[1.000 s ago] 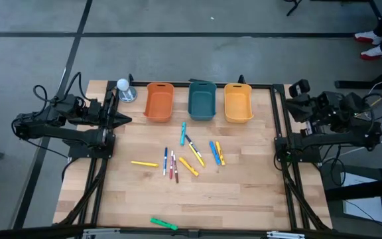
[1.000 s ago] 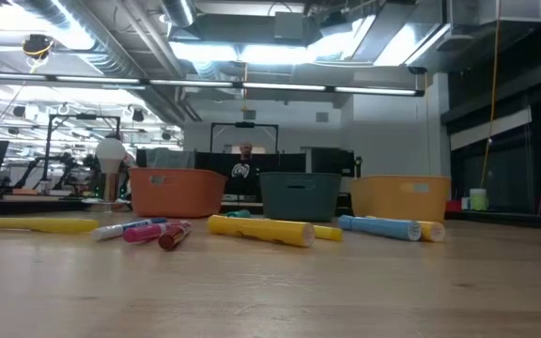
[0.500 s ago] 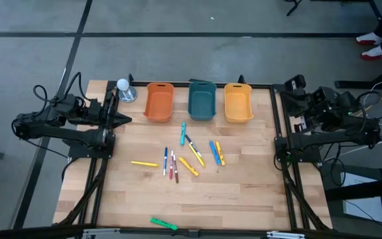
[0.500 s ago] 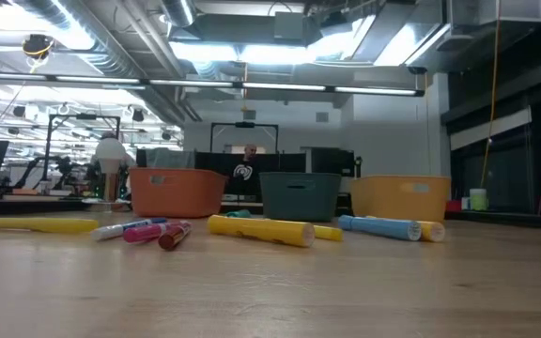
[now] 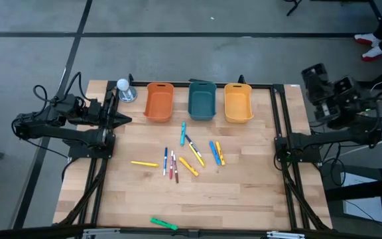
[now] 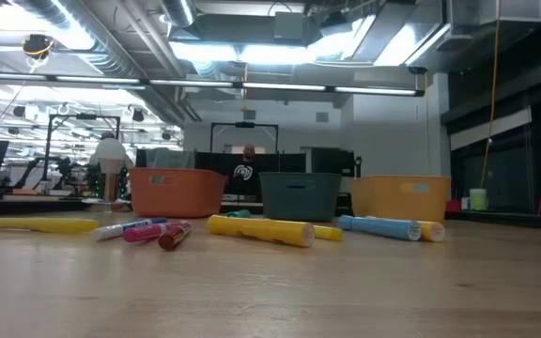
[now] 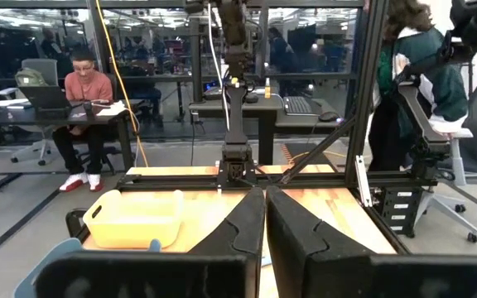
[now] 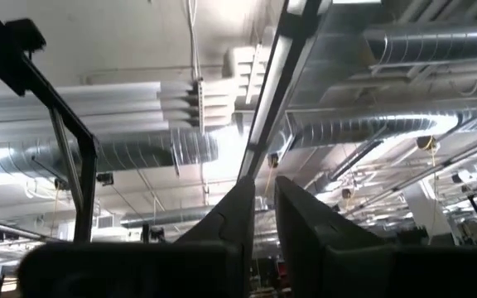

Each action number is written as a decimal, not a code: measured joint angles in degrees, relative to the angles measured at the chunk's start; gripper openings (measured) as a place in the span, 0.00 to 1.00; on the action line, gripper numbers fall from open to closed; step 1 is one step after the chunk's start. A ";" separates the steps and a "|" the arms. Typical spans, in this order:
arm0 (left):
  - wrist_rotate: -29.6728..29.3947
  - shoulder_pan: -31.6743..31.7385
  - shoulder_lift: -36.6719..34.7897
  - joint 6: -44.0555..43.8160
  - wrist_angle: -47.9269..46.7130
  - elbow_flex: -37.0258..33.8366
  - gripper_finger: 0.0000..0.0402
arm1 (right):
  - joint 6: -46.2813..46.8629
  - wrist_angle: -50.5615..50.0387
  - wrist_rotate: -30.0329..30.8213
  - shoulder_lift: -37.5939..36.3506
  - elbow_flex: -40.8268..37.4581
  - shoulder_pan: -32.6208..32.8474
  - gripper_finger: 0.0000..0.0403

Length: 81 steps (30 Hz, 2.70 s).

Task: Pick & Place Markers
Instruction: Put the right yellow highlighter pen into the yellow bin

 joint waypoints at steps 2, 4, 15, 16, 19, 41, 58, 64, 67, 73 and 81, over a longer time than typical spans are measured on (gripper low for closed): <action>-0.02 0.00 0.00 0.00 0.00 0.00 0.02 | -0.69 -2.89 0.79 0.90 3.17 0.00 0.13; -0.02 0.00 0.00 0.00 0.00 0.00 0.02 | -0.76 -6.58 2.28 1.80 6.50 -0.02 0.13; -0.01 0.00 0.00 0.00 0.00 0.00 0.02 | -4.31 -24.90 2.97 8.01 23.92 -0.02 0.13; -0.02 0.00 -0.01 0.00 0.00 0.00 0.02 | -4.67 -26.94 2.96 8.57 25.30 -0.02 0.13; -0.01 0.00 -0.01 0.00 -0.01 0.00 0.02 | -4.76 -32.77 2.96 10.36 29.29 -0.02 0.13; -0.01 0.00 0.00 0.00 0.00 0.00 0.03 | -0.23 -64.94 0.21 19.77 43.31 0.00 0.13; -0.02 0.00 -0.02 0.00 -0.01 0.00 0.03 | 1.31 -73.07 0.32 24.34 43.31 0.00 0.13; -0.02 0.00 -0.02 0.00 0.00 0.00 0.02 | 1.29 -74.14 0.34 25.71 43.31 0.00 0.13; -0.02 0.00 -0.01 0.00 -0.01 0.00 0.03 | 1.20 -74.18 0.37 26.40 43.31 0.00 0.13; -0.01 0.00 -0.01 0.00 0.00 0.00 0.03 | 0.85 -74.27 0.37 28.24 43.31 -0.02 0.13; -0.01 0.00 0.00 0.00 0.00 0.00 0.03 | 1.40 -75.37 0.24 30.43 43.31 -0.02 0.13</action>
